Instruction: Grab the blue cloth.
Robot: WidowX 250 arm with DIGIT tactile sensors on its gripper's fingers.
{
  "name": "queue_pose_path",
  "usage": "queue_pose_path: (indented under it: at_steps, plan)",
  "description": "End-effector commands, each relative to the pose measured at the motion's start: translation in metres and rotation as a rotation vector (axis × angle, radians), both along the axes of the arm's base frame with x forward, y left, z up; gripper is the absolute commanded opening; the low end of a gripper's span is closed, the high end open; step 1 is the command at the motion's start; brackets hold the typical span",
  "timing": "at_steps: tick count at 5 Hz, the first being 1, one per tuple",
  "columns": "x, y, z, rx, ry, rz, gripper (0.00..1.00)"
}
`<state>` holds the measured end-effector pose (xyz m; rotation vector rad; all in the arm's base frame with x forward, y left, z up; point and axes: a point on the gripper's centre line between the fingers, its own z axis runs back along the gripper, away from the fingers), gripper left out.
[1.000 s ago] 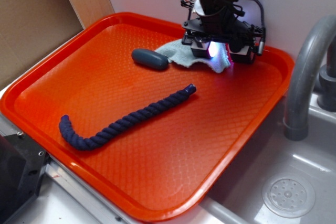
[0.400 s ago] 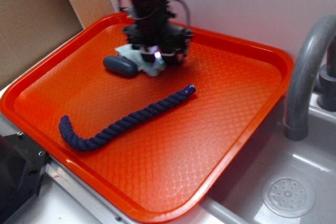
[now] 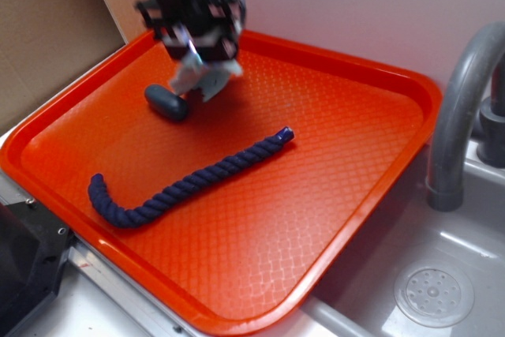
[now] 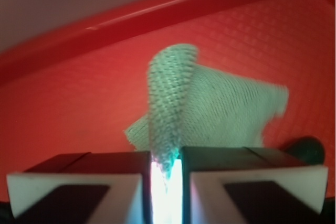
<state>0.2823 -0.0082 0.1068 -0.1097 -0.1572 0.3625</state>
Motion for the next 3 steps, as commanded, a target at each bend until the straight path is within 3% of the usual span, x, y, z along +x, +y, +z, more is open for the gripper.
queue_pose_path:
  at_steps: [1,3]
  plan:
    - [-0.0145,0.0101,0.1022,-0.019,-0.05,-0.004,0.0]
    - [-0.0113,0.0103,0.0978,-0.018,-0.023,-0.055,0.0]
